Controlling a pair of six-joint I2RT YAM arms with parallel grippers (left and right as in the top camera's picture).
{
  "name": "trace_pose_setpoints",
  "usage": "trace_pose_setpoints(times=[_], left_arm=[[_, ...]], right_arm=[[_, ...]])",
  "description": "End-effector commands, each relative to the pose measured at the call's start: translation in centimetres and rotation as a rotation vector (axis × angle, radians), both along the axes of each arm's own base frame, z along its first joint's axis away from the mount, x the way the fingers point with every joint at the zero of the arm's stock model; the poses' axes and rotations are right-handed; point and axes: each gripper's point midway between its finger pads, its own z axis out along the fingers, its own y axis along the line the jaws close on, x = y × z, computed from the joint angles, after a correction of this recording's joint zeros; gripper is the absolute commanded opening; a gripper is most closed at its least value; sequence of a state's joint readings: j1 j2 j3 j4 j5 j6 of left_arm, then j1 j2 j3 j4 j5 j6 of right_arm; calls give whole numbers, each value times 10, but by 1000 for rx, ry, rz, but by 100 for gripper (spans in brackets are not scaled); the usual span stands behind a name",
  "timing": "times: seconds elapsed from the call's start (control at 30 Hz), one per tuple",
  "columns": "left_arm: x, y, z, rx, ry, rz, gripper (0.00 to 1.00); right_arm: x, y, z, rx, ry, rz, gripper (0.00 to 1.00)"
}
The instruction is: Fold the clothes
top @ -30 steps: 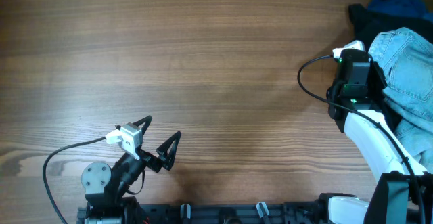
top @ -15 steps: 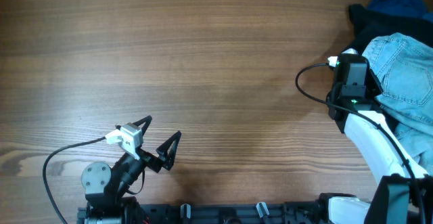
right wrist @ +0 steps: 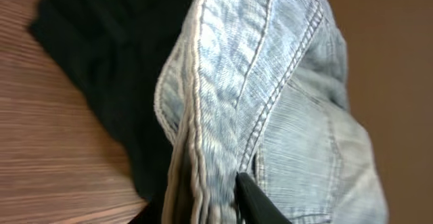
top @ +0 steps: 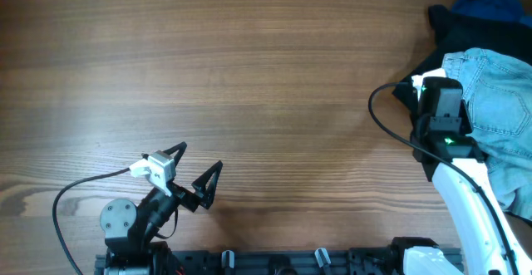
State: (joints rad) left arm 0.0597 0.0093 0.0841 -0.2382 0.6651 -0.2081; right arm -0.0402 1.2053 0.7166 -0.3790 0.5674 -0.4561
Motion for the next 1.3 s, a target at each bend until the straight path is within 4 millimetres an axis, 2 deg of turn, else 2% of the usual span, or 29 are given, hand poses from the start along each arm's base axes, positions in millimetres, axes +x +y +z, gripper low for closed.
trace_pose_setpoints(times=[0.0,0.17,0.23,0.37,0.6,0.67,0.8,0.93,1.07,1.27], left_arm=[[-1,-3,-3,-10,10,-18,100],[-1,-3,-3,-10,10,-18,100],[-1,-3,-3,-10,10,-18,100],[-1,-3,-3,-10,10,-18,100],[-1,-3,-3,-10,10,-18,100],[-1,-3,-3,-10,10,-18,100],[-1,-3,-3,-10,10,-18,100],[-1,-3,-3,-10,10,-18,100],[-1,-3,-3,-10,10,-18,100],[-1,-3,-3,-10,10,-18,100]], right_arm=[[7,16,2,111,-58,25,25],[7,16,2,110,-60,24,22],[7,16,2,110,-58,25,23],[3,16,-5,110,-22,24,41],[0,14,-42,71,150,57,50],[0,6,-46,29,170,35,51],[-2,-9,-39,-64,175,-22,51],[-9,-11,-51,-103,285,37,52],[-5,-4,-61,-58,293,66,55],[-1,-4,-68,-56,299,71,57]])
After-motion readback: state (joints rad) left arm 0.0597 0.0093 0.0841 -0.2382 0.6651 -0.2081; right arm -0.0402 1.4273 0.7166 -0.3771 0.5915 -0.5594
